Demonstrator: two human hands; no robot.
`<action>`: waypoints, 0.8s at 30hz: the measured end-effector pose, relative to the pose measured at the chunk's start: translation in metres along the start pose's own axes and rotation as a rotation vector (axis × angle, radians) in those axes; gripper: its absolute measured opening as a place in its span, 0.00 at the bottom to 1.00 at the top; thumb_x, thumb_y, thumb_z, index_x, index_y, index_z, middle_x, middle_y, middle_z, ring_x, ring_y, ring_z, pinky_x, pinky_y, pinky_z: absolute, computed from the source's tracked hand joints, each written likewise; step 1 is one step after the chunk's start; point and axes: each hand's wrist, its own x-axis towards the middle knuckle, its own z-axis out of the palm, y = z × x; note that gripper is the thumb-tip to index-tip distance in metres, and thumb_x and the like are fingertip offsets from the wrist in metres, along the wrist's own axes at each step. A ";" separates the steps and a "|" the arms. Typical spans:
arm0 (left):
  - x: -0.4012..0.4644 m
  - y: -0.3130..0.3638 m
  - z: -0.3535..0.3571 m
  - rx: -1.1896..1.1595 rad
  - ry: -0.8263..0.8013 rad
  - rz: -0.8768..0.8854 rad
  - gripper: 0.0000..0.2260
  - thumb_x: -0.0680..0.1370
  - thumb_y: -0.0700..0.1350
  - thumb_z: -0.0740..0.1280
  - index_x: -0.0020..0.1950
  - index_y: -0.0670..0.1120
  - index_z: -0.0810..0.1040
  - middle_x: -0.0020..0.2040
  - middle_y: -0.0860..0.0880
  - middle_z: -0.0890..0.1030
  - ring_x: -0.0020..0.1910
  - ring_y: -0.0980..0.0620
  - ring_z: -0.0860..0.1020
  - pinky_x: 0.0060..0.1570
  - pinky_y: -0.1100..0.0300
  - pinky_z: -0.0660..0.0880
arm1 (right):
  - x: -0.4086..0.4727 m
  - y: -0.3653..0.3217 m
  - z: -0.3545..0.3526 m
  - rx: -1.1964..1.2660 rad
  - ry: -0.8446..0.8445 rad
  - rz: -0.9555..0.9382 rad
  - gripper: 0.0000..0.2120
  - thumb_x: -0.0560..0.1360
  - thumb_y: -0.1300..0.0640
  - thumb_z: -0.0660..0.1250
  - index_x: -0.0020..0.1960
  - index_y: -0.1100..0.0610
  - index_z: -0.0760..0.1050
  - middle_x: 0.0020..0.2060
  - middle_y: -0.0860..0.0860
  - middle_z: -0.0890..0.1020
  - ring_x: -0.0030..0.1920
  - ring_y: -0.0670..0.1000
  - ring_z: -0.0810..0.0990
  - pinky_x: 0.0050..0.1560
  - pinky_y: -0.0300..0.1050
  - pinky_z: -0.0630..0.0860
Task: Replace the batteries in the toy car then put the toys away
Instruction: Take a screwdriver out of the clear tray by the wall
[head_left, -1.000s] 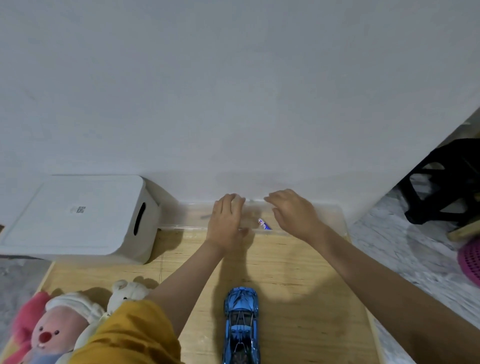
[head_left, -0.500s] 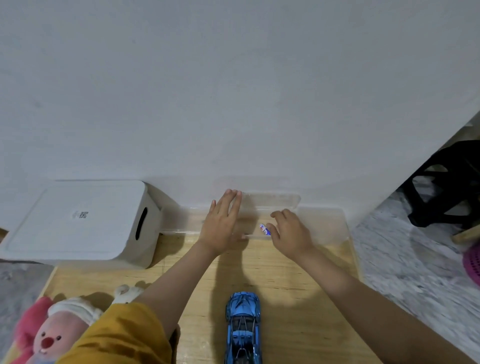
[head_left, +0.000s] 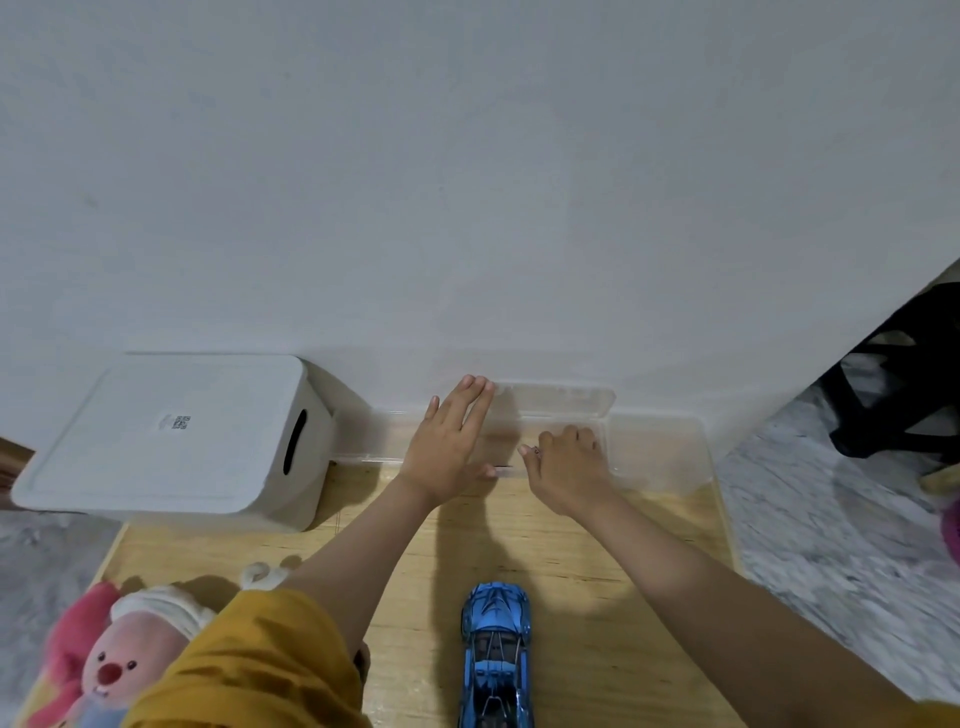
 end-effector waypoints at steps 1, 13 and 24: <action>0.000 0.000 0.000 -0.004 0.002 0.002 0.47 0.70 0.59 0.72 0.78 0.44 0.47 0.78 0.47 0.51 0.78 0.49 0.46 0.73 0.45 0.52 | 0.001 0.000 0.001 0.015 -0.004 -0.010 0.27 0.80 0.41 0.43 0.63 0.58 0.70 0.58 0.61 0.72 0.60 0.62 0.69 0.60 0.55 0.66; 0.000 -0.002 0.001 -0.002 0.012 0.016 0.48 0.69 0.60 0.72 0.77 0.44 0.47 0.78 0.47 0.52 0.78 0.49 0.46 0.73 0.46 0.52 | 0.009 0.009 0.014 0.267 -0.054 -0.148 0.20 0.81 0.43 0.47 0.56 0.50 0.75 0.49 0.54 0.72 0.59 0.58 0.67 0.51 0.55 0.74; 0.000 -0.004 0.003 -0.017 0.024 0.014 0.49 0.69 0.60 0.73 0.77 0.45 0.46 0.78 0.47 0.52 0.77 0.50 0.46 0.74 0.47 0.51 | 0.017 0.010 0.009 0.433 -0.120 -0.114 0.16 0.78 0.41 0.54 0.34 0.45 0.66 0.38 0.45 0.72 0.44 0.51 0.75 0.40 0.45 0.67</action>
